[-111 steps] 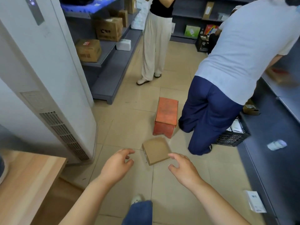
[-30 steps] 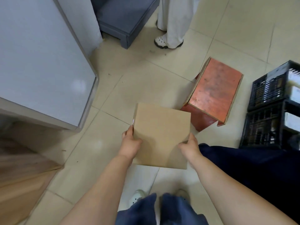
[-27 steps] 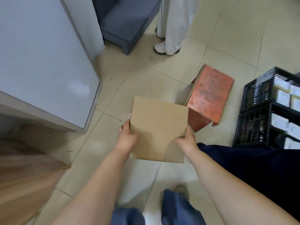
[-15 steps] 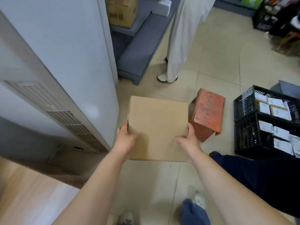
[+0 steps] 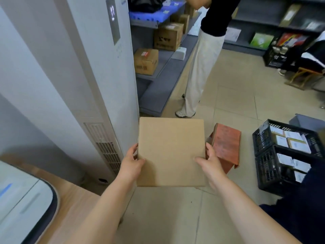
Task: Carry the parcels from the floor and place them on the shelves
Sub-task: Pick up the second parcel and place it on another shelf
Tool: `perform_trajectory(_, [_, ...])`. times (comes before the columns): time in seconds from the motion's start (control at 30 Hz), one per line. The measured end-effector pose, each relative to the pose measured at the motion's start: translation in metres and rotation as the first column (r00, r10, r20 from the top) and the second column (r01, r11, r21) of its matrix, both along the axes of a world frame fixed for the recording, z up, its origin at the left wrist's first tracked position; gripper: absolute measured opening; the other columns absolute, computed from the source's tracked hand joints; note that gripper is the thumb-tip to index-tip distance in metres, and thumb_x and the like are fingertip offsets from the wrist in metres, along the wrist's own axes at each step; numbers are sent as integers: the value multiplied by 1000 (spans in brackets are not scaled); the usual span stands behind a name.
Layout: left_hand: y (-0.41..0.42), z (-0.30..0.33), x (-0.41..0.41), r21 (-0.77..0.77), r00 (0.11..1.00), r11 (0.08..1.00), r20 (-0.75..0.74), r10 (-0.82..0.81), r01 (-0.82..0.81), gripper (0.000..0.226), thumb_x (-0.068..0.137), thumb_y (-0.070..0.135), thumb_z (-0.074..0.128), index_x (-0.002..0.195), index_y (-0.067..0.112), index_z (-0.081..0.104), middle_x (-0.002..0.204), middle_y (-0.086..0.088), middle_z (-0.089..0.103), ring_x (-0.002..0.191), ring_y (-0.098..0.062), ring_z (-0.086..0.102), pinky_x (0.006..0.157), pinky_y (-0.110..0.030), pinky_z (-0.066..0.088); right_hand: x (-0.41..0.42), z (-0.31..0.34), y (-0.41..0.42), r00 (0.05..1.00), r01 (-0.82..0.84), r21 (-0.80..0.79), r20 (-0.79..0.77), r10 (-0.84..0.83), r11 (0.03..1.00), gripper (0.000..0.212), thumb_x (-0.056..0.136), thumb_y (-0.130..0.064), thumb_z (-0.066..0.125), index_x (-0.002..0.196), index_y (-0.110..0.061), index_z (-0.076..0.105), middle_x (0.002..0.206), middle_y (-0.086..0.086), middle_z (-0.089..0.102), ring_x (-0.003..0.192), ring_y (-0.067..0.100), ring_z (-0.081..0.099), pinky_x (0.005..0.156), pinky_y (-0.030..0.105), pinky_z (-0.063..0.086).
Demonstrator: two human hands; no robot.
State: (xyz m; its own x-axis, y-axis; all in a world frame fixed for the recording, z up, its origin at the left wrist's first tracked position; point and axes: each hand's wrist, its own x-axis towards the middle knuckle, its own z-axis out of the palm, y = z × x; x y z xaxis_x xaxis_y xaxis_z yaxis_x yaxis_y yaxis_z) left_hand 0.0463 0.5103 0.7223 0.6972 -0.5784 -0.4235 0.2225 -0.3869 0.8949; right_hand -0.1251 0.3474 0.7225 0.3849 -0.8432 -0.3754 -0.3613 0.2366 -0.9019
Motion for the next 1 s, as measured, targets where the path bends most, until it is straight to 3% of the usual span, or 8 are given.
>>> perform_trajectory(0.13, [2,29,-14,-63,996,998,85,-11,16,63,86,0,53,140,25,33,141,2,42,116,-11,40,95,-34,36,-18,35,-5,996,-41,-3,75,41,999,72,85,0,58,146,-15,23,120,-2,43,93,13,52,79,30,44])
perform_trajectory(0.3, [4,62,-18,-59,978,998,208,-7,19,82,81,-6,58,145,29,22,138,1,43,117,-12,41,99,-40,38,-30,65,-10,982,-32,45,186,23,998,67,91,-28,55,148,-29,20,132,-6,41,111,12,42,91,34,28])
perform_trajectory(0.43, [10,83,-21,-49,952,997,302,-38,56,89,80,-2,62,146,35,15,131,2,42,113,-13,43,99,-43,41,-31,87,-7,967,-29,41,255,18,999,51,95,-43,40,143,-32,28,126,-12,42,116,10,38,94,36,28])
perform_trajectory(0.63, [31,109,-22,-120,962,987,263,-70,104,74,79,25,69,138,46,28,128,5,44,118,-19,45,98,-47,40,-28,107,0,965,-66,50,256,51,997,52,93,-58,24,138,-32,35,128,-8,45,118,17,42,103,51,33])
perform_trajectory(0.77, [53,120,-16,-180,986,983,168,-3,33,54,83,48,56,133,38,36,124,7,52,117,-20,48,101,-44,39,-21,121,7,961,-98,108,268,66,989,51,89,-64,24,116,-30,51,127,1,52,126,26,44,104,57,31])
perform_trajectory(0.9, [70,126,-13,-172,987,985,156,32,-4,64,78,64,48,128,25,37,124,3,48,116,-21,46,96,-44,43,-13,125,9,968,-160,133,217,129,978,73,82,-75,22,138,-31,39,146,5,43,135,31,37,104,63,28])
perform_trajectory(1.0, [77,125,-14,-191,991,981,131,-11,36,69,75,66,44,131,27,34,116,7,50,113,-19,47,96,-47,44,-13,129,12,961,-222,151,203,190,963,70,83,-74,21,135,-33,43,138,1,51,130,30,42,104,66,26])
